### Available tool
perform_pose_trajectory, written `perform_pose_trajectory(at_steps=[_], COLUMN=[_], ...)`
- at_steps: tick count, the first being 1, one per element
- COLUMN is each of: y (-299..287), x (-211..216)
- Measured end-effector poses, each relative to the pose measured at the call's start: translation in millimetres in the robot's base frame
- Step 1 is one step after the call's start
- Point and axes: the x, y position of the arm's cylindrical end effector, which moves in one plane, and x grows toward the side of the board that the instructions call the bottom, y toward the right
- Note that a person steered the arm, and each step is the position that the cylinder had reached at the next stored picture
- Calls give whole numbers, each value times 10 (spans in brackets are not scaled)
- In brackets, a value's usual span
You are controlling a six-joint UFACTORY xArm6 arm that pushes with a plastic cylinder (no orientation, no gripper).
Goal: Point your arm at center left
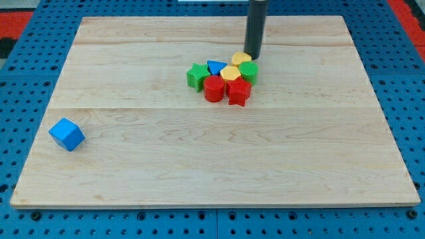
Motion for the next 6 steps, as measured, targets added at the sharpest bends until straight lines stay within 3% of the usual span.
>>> perform_pose_trajectory(at_steps=[2, 3, 6], y=[-19, -117, -2206], x=[-32, -346, -332])
